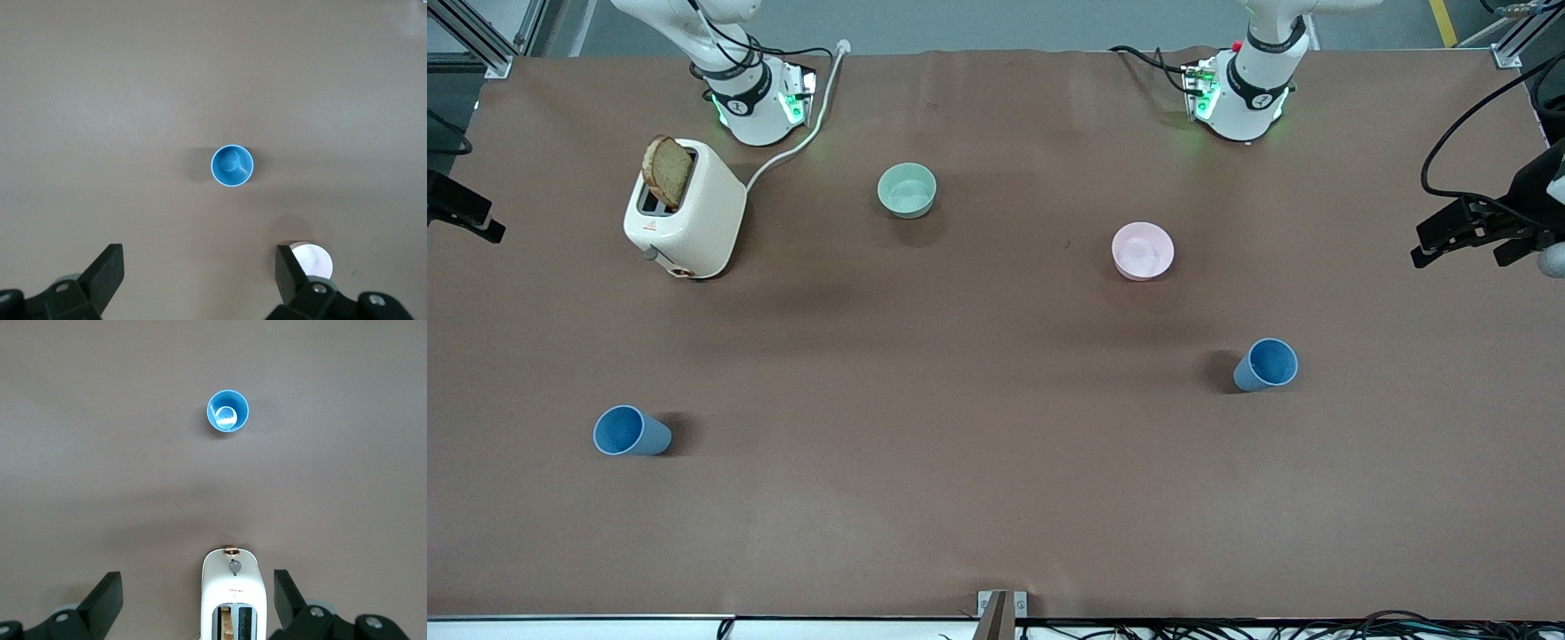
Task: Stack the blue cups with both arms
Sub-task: 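Move the right gripper and the left gripper toward the two blue cups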
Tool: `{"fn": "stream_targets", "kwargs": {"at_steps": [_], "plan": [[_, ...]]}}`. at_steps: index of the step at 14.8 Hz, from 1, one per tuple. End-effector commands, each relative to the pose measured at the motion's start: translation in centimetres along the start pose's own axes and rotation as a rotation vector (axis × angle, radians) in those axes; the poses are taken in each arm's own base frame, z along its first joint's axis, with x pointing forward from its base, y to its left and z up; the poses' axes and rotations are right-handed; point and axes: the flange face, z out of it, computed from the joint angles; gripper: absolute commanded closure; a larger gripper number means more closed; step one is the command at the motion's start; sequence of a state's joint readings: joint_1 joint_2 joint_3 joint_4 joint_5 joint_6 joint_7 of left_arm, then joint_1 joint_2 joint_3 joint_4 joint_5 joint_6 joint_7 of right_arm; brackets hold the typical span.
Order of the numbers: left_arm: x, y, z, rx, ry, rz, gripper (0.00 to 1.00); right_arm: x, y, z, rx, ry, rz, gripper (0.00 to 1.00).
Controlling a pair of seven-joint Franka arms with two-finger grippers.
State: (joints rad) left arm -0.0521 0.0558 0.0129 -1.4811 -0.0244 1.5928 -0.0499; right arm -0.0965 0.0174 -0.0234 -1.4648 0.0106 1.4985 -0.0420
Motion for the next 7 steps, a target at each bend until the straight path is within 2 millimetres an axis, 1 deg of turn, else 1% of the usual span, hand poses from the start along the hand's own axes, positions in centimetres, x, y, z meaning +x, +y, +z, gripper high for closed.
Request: {"fn": "stream_targets", "kwargs": {"at_steps": [1,2,4,5,6,7], "plan": [[0.0,0.4,0.3,0.009,-0.019,0.017,0.0,0.3,-0.1,0.1,0.003,0.014,0.008,0.0],[0.0,0.5,0.3,0.007,-0.019,0.026,0.0,0.5,0.0,0.1,-0.001,0.028,0.002,0.0],[-0.1,0.7,0.4,0.004,-0.025,0.038,0.0,1.4,0.5,0.8,-0.005,0.04,0.008,0.0],[-0.1,0.6,0.4,-0.004,-0.029,0.034,0.0,2.0,0.8,1.5,-0.01,0.039,0.011,0.0],[-0.1,0.7,0.6,-0.017,-0.037,0.032,0.0,2.9,0.9,2.8,-0.018,0.031,0.015,0.0],[-0.3,0.7,1.1,-0.021,-0.063,0.035,0.0,3.9,1.1,3.7,-0.013,0.049,0.022,0.0]]}}
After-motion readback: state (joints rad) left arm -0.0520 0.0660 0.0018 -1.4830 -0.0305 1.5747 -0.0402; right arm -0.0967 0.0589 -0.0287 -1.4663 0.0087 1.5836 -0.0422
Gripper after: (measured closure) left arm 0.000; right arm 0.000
